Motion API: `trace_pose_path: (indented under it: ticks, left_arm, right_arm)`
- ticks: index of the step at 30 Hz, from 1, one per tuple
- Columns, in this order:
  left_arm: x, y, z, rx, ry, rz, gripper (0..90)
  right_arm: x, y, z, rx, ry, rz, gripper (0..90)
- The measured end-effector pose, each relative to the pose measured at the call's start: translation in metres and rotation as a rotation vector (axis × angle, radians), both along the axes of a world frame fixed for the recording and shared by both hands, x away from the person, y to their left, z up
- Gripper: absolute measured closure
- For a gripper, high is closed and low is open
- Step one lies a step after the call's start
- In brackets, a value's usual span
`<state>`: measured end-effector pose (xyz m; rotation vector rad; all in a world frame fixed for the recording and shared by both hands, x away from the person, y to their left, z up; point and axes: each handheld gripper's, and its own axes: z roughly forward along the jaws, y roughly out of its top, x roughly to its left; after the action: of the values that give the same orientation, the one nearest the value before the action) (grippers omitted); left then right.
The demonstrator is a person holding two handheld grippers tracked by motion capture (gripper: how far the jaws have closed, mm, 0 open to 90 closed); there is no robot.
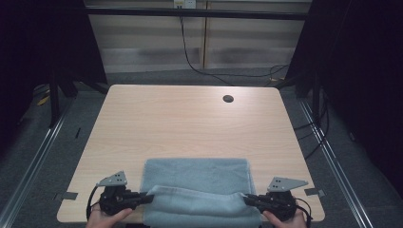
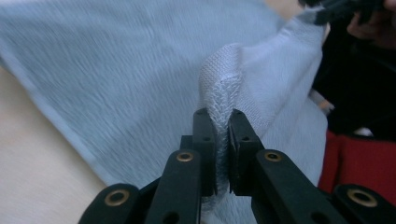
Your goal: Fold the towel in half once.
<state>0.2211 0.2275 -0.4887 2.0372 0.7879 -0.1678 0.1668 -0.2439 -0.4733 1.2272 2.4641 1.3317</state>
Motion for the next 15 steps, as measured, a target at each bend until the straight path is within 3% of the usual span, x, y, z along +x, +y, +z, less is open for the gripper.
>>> trace_pose_path:
  ticks: [2,3,4,5,6,8,9,11,14,15]
  left_arm:
    - [0.001,-0.004,-0.010,0.058,0.009,-0.014,83.9]
    - [0.003,-0.004,-0.012,0.062,0.020,-0.016,84.3]
    - [0.006,-0.004,-0.012,0.055,0.023,-0.019,84.3]
    - [0.008,-0.005,-0.013,0.058,0.010,-0.019,84.3]
    - [0.008,-0.005,-0.013,0.058,0.010,-0.019,84.3]
    - [0.009,-0.007,-0.013,0.068,0.001,-0.016,84.5]
    - [0.012,-0.009,-0.013,0.085,-0.024,-0.009,84.5]
    - [0.020,-0.008,-0.012,0.107,-0.047,0.019,84.6]
    - [0.039,-0.008,-0.013,0.115,-0.056,0.057,84.7]
    - [0.039,-0.008,-0.013,0.115,-0.056,0.057,84.7]
  right_arm:
    - [0.002,0.001,-0.010,0.010,0.023,-0.005,85.7]
    - [0.004,0.004,-0.012,-0.032,0.036,-0.006,85.7]
    - [0.005,0.005,-0.012,-0.043,0.036,-0.002,85.7]
    - [0.007,0.005,-0.013,-0.054,0.032,-0.005,85.7]
    - [0.009,0.007,-0.016,-0.095,0.037,-0.012,85.7]
    - [0.010,0.010,-0.019,-0.109,0.054,-0.007,85.7]
    - [0.013,0.014,-0.019,-0.133,0.046,-0.003,85.7]
    - [0.019,0.016,-0.021,-0.122,0.047,-0.003,85.7]
    - [0.035,0.019,-0.022,-0.121,0.047,-0.013,85.8]
    - [0.035,0.019,-0.022,-0.121,0.047,-0.013,85.8]
